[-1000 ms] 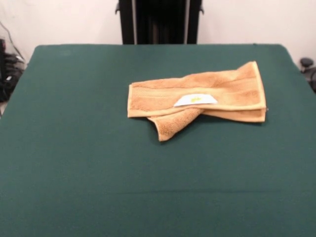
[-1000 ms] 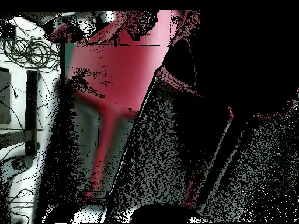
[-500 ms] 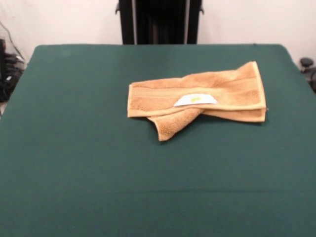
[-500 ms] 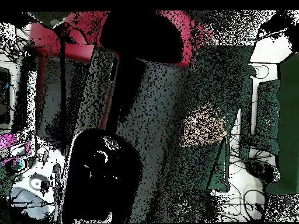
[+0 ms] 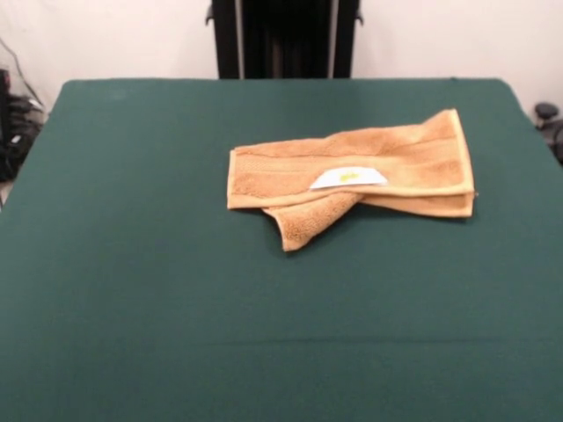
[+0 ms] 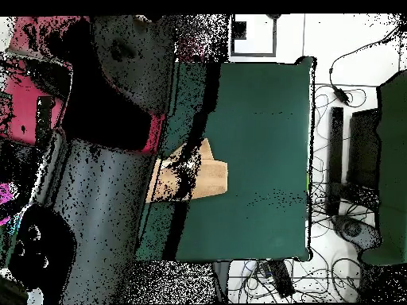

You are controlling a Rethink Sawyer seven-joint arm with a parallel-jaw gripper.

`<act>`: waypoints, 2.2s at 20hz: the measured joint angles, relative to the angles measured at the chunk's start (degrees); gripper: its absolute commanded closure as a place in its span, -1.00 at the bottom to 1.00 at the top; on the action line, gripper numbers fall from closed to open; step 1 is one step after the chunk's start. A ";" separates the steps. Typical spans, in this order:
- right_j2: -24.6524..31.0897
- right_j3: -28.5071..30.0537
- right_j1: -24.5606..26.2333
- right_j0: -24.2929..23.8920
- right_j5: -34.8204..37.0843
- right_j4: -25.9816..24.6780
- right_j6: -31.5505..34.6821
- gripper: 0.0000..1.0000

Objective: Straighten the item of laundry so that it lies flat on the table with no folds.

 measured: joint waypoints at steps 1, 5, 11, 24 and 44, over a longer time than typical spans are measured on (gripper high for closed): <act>0.33 1.57 -0.38 1.65 -2.72 -1.41 0.00 -1.00; 1.75 5.79 -2.41 7.01 -10.39 -4.65 0.00 -1.00; 3.06 9.98 -5.12 12.74 -20.56 -7.12 0.00 -1.00; 3.41 17.03 -4.42 15.78 -35.40 -8.75 0.10 -1.00; 3.47 21.46 2.66 16.04 -41.50 -8.72 0.49 -1.00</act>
